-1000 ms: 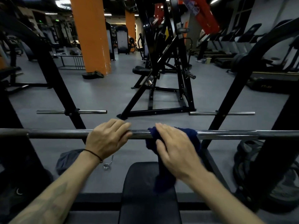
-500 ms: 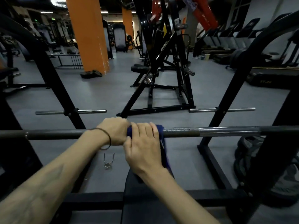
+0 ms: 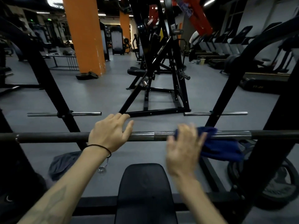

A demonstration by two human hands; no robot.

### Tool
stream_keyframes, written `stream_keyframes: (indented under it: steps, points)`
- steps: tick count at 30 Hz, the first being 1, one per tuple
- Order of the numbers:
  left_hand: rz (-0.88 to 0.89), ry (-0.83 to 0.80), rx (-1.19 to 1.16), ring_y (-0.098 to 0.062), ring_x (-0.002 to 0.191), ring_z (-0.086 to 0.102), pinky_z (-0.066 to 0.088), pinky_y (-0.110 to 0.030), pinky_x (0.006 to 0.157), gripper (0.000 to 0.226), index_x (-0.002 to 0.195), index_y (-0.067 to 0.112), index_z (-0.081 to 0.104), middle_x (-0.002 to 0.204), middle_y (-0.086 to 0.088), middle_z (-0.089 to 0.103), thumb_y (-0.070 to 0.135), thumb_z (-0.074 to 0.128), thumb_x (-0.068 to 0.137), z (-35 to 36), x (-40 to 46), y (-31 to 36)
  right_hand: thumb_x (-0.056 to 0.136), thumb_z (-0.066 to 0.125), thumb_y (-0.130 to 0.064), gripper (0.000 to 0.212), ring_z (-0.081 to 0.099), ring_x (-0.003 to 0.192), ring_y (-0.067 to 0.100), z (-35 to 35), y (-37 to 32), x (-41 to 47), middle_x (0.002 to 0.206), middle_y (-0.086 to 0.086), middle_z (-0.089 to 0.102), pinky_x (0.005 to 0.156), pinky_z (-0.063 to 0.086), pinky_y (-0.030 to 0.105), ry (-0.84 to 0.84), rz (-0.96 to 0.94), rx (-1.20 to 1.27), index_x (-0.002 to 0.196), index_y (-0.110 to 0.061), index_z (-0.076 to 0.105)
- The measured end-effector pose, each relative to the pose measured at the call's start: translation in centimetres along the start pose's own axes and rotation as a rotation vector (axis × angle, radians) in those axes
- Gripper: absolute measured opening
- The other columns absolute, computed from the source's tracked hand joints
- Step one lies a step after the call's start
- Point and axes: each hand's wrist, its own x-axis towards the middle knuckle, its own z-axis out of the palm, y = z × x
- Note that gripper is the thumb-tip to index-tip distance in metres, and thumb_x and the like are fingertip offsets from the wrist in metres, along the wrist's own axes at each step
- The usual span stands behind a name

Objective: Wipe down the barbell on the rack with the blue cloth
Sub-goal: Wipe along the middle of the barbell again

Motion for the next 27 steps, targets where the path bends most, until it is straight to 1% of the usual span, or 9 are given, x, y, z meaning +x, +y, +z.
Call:
stream_keyframes:
  steps: [4, 8, 13, 15, 18, 21, 24, 25, 27]
  points:
    - [-0.103, 0.038, 0.004, -0.024, 0.087, 0.063, 0.051, -0.038, 0.065, 0.053, 0.12, 0.018, 0.064, 0.1, 0.001, 0.067, 0.046, 0.027, 0.095, 0.5, -0.8, 0.1, 0.1, 0.042, -0.039, 0.063, 0.023, 0.156, 0.024, 2.8, -8.0, -3.1, 0.161, 0.01, 0.04, 0.129, 0.007, 0.047, -0.15, -0.33, 0.084, 0.154, -0.007, 0.041]
    - [-0.038, 0.111, -0.008, -0.024, 0.089, 0.064, 0.05, -0.038, 0.069, 0.047, 0.114, 0.016, 0.067, 0.1, 0.0, 0.067, 0.047, 0.037, 0.096, 0.1, -0.9, -0.2, 0.102, 0.045, -0.043, 0.065, 0.032, 0.152, 0.025, 1.2, -2.8, -1.1, 0.162, 0.009, 0.038, 0.127, 0.018, 0.044, -0.219, -0.538, -0.057, 0.157, -0.01, 0.038]
    - [0.068, 0.205, 0.019, -0.024, 0.087, 0.063, 0.048, -0.037, 0.068, 0.043, 0.105, 0.014, 0.07, 0.097, 0.0, 0.067, 0.047, 0.045, 0.097, 0.3, -1.3, 0.2, 0.106, 0.032, -0.044, 0.06, 0.037, 0.149, 0.027, -3.7, 7.4, 0.8, 0.157, 0.011, 0.045, 0.127, 0.017, 0.047, -0.079, -0.309, -0.128, 0.153, -0.008, 0.044]
    - [0.074, 0.242, 0.027, -0.025, 0.087, 0.063, 0.049, -0.038, 0.065, 0.044, 0.104, 0.013, 0.071, 0.097, -0.001, 0.067, 0.048, 0.046, 0.097, 0.4, -1.1, 0.3, 0.107, 0.029, -0.044, 0.061, 0.033, 0.151, 0.028, -3.5, 7.0, 0.5, 0.157, 0.012, 0.045, 0.128, 0.014, 0.048, 0.007, -0.141, -0.085, 0.151, -0.005, 0.045]
    - [0.117, 0.237, 0.039, -0.024, 0.09, 0.065, 0.051, -0.037, 0.066, 0.05, 0.11, 0.012, 0.07, 0.105, -0.001, 0.069, 0.051, 0.043, 0.098, 0.5, -1.2, 0.1, 0.106, 0.031, -0.047, 0.067, 0.017, 0.157, 0.025, -0.3, 0.9, -0.7, 0.165, 0.012, 0.031, 0.129, 0.003, 0.046, 0.07, 0.082, 0.038, 0.156, -0.003, 0.035]
    - [0.266, 0.261, 0.076, -0.025, 0.093, 0.067, 0.053, -0.038, 0.066, 0.051, 0.114, 0.009, 0.07, 0.112, -0.005, 0.069, 0.051, 0.047, 0.096, 0.8, -1.7, -0.6, 0.106, 0.03, -0.054, 0.073, 0.01, 0.159, 0.024, 1.9, -3.9, -2.9, 0.17, 0.01, 0.02, 0.129, 0.002, 0.045, -0.08, -0.204, 0.061, 0.161, -0.005, 0.026]
    - [0.366, 0.277, 0.13, -0.028, 0.096, 0.068, 0.054, -0.039, 0.068, 0.052, 0.117, 0.006, 0.07, 0.117, -0.009, 0.069, 0.049, 0.048, 0.096, 0.7, -1.9, -1.1, 0.105, 0.04, -0.05, 0.072, 0.014, 0.158, 0.022, 1.0, -1.3, -1.7, 0.17, 0.008, 0.021, 0.128, 0.011, 0.044, -0.178, -0.525, -0.064, 0.161, -0.008, 0.026]
    - [0.36, 0.283, 0.15, -0.029, 0.098, 0.067, 0.054, -0.039, 0.069, 0.053, 0.12, 0.006, 0.069, 0.12, -0.009, 0.068, 0.048, 0.048, 0.096, 0.8, -1.9, -1.0, 0.104, 0.044, -0.048, 0.071, 0.016, 0.158, 0.021, 0.3, 0.6, -0.9, 0.169, 0.008, 0.021, 0.128, 0.014, 0.044, -0.188, -0.585, -0.101, 0.161, -0.009, 0.027]
    - [0.333, 0.291, 0.185, -0.03, 0.104, 0.066, 0.053, -0.041, 0.074, 0.055, 0.126, 0.005, 0.066, 0.127, -0.01, 0.066, 0.048, 0.045, 0.098, 0.9, -1.7, -0.7, 0.104, 0.044, -0.044, 0.069, 0.019, 0.157, 0.022, -1.3, 4.8, 0.2, 0.168, 0.009, 0.024, 0.128, 0.015, 0.045, -0.163, -0.521, -0.114, 0.16, -0.007, 0.028]
